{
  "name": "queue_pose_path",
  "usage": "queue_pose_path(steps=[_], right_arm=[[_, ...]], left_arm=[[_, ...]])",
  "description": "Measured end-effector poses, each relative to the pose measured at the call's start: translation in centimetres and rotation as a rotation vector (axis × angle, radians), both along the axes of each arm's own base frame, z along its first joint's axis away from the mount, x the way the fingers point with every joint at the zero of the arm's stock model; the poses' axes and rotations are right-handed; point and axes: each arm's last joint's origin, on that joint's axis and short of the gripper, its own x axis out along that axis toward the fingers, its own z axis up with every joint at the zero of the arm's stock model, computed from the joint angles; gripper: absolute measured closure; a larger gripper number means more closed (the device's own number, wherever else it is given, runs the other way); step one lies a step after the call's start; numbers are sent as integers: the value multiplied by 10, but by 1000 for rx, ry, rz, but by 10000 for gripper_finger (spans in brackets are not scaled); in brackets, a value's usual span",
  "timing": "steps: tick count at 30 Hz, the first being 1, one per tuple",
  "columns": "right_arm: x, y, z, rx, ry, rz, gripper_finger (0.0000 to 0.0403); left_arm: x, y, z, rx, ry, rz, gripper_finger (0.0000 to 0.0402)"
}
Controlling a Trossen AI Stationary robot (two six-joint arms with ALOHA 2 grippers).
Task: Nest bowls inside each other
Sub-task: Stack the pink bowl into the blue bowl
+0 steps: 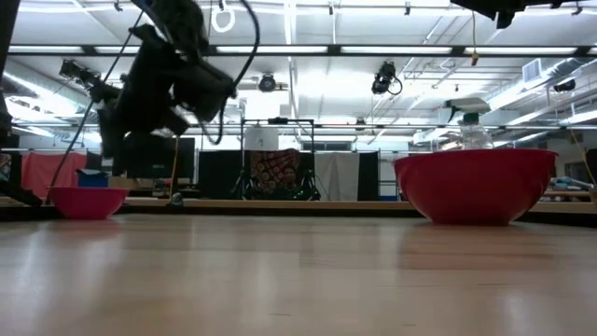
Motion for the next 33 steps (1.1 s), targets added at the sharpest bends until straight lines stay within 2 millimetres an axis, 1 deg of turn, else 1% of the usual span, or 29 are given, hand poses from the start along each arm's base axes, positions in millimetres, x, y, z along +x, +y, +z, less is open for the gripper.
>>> queue_pose_path(steps=[3, 5, 8, 11, 21, 24, 29, 31, 33], right_arm=[[3, -1, -1, 0, 9, -8, 238], [5, -1, -1, 3, 16, -22, 238], [7, -2, -2, -1, 24, -27, 238], [9, -2, -2, -4, 26, -28, 238], [11, -2, -2, -5, 30, -28, 238], [11, -2, -2, -5, 30, -28, 238], [11, -2, -2, -5, 30, -28, 238], [11, -2, -2, -5, 30, -28, 238], [11, -2, -2, -4, 30, -28, 238]], left_arm=[[-8, 0, -14, -1, 13, 25, 167], [-12, 0, -23, -10, 4, 36, 164], [-18, -1, -34, -16, 10, 37, 168], [-24, -2, -40, -6, 31, 32, 182], [-37, 7, -57, -18, 47, 47, 259], [-38, 10, -59, -35, 42, 37, 297], [-38, 12, -60, -56, 40, 6, 383], [-36, 13, -61, -69, 31, -27, 388], [-31, 13, -62, -98, 24, -112, 388]])
